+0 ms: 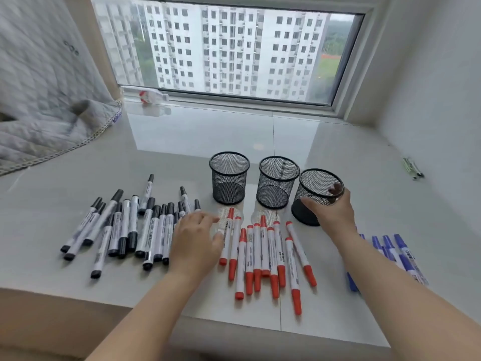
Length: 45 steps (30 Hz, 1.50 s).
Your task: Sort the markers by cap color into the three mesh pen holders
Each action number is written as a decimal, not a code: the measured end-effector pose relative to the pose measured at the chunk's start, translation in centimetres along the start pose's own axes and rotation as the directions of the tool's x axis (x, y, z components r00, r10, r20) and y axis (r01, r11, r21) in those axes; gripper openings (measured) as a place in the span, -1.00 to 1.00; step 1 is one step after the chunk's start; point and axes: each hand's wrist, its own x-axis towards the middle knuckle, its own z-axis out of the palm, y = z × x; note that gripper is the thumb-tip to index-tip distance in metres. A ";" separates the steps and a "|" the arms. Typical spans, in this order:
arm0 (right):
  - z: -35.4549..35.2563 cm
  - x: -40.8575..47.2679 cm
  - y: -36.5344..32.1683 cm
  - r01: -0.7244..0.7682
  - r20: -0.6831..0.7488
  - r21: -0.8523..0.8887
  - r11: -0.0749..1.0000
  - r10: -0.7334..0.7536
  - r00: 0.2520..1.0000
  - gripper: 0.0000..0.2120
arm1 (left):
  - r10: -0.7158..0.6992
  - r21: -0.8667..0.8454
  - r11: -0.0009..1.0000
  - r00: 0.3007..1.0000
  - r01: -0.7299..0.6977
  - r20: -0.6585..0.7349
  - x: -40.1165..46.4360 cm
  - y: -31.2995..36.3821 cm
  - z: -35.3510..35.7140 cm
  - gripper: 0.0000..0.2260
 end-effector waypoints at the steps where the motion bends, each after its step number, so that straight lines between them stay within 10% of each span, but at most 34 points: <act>1: 0.1 0.1 0.0 -0.005 -0.003 -0.002 1.000 0.005 1.000 -0.24 | 0.000 0.000 1.000 1.000 0.000 0.000 0.0 -0.1 0.0 -0.71; 10: -0.1 -0.2 -0.7 0.026 -0.028 -0.083 0.996 -0.029 0.999 -0.09 | -0.046 -0.031 0.998 0.998 0.047 0.034 0.1 -0.7 0.2 -0.72; 16: -0.1 -3.1 -3.7 0.229 -0.163 -0.427 0.875 -0.324 0.932 -0.27 | -0.071 -0.069 0.995 0.997 0.073 0.038 -0.5 -1.2 -1.2 -0.72; 27: 8.1 -10.8 -8.0 0.486 0.136 -0.375 0.789 -0.472 0.871 -0.71 | -0.189 -0.048 0.981 0.981 0.187 -0.037 -1.7 -8.4 -6.9 -0.73; 45: 22.6 -18.2 -12.7 0.627 0.616 -0.371 0.685 -0.323 0.718 -0.65 | -0.573 0.129 0.813 0.819 0.568 0.006 2.1 -19.6 -8.6 -0.35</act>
